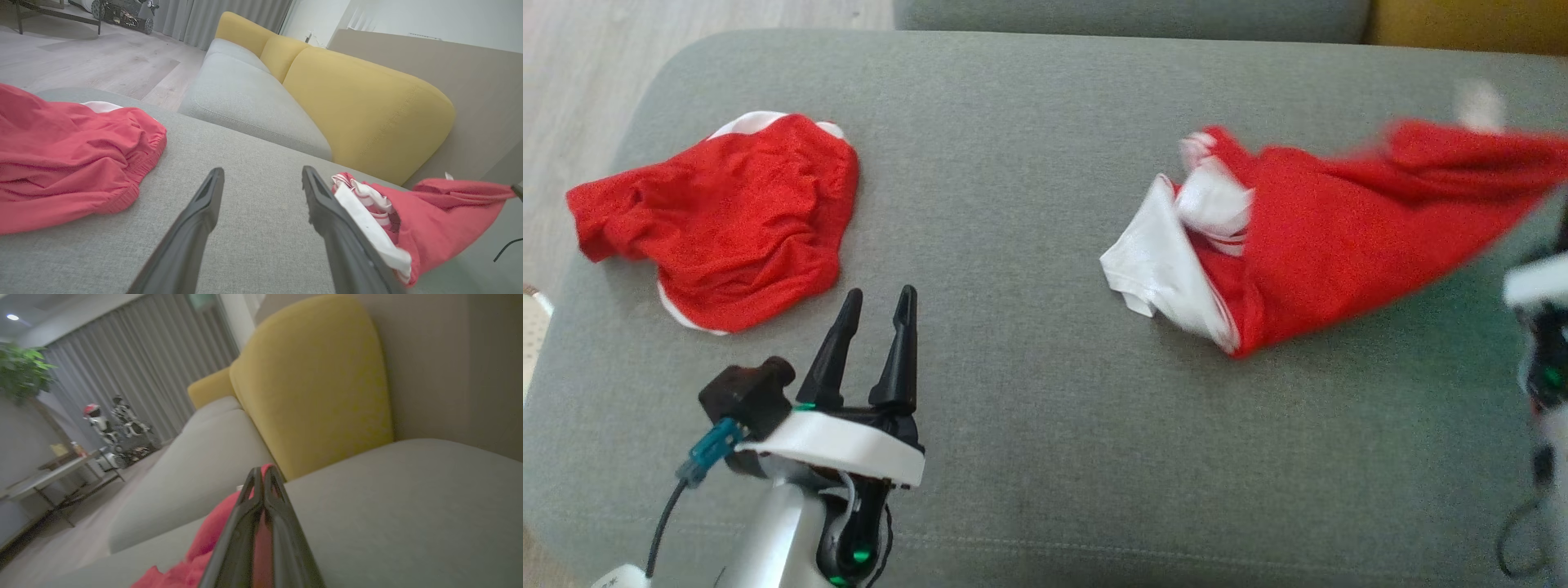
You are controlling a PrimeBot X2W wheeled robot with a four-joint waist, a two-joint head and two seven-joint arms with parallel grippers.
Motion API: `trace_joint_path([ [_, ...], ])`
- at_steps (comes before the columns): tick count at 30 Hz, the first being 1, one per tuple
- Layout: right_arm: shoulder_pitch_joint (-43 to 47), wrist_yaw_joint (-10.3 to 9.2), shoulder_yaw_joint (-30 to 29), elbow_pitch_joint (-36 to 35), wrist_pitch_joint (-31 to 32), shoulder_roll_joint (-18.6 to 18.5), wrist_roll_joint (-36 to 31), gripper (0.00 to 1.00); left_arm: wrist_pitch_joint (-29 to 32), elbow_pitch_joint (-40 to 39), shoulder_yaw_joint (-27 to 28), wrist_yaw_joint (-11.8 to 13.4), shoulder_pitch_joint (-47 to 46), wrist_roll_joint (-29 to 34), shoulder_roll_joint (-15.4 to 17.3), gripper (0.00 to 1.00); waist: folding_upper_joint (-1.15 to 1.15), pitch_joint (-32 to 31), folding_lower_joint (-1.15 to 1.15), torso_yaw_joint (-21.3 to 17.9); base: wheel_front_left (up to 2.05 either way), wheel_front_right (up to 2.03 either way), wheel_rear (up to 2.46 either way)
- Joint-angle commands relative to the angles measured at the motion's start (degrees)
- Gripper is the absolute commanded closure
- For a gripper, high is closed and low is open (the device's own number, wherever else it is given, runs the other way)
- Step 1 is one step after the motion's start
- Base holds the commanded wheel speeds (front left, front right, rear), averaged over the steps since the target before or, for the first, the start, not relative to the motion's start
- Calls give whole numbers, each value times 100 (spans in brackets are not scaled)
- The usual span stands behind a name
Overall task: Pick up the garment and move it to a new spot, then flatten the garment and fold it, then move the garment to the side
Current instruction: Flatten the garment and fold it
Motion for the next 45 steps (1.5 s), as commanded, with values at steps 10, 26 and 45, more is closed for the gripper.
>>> trace_joint_path([
  [10,-87,-4,-1195,709,74,47,-1822,0,-45,-84,214,-63,-197,161,42,0,0,-138,0,-419,0,0,0],
  [26,1607,-4,743,-1927,-293,1104,-1902,0,-45,-372,190,20,-64,-28,42,0,0,-383,0,-642,0,0,0],
  [45,240,-4,2192,-1095,877,408,-2800,0,-45,-330,-109,34,-310,-177,42,0,0,240,0,33,0,0,0],
])
